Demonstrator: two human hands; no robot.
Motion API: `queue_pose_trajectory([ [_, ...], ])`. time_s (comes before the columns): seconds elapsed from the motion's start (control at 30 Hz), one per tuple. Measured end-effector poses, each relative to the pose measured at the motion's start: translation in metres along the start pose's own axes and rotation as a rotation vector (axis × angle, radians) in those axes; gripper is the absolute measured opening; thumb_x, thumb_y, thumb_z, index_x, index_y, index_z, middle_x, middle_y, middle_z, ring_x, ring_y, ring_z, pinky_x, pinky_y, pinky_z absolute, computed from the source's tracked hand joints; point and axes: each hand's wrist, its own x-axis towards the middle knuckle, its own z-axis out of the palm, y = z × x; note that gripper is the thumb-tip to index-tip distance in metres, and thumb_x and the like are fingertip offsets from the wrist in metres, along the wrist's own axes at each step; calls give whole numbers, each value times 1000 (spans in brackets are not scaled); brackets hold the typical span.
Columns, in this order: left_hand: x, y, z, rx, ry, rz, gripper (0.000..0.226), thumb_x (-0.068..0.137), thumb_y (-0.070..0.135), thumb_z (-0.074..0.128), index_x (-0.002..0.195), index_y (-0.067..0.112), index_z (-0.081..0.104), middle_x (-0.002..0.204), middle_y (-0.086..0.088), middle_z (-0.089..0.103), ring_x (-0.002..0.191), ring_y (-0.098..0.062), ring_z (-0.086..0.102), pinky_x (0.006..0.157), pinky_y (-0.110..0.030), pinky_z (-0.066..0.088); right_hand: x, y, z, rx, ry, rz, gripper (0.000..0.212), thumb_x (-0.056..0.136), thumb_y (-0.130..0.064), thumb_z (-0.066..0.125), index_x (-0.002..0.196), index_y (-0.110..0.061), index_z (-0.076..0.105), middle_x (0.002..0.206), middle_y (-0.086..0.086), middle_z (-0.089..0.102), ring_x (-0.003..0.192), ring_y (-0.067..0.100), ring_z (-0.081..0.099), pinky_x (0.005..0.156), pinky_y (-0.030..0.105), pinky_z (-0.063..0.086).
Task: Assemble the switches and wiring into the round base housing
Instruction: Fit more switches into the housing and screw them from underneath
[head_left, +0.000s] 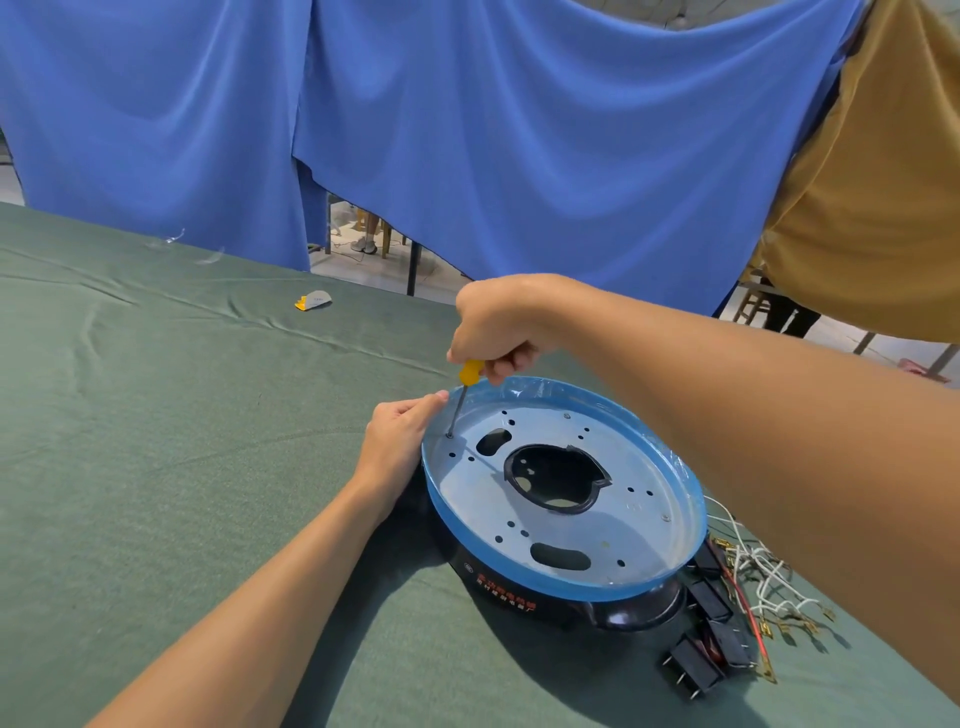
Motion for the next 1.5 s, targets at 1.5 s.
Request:
queue_pose_trajectory([
  [1.5,-1,3,2,-20,16,2,40,91,26,65,57,6,59,59,-11,55,55,-19,48,61,-34,38,8,10,3,-54,-85,-59,18,93,-18,59,87,-5,69,67,3,63,45,15,38,40,17,32],
])
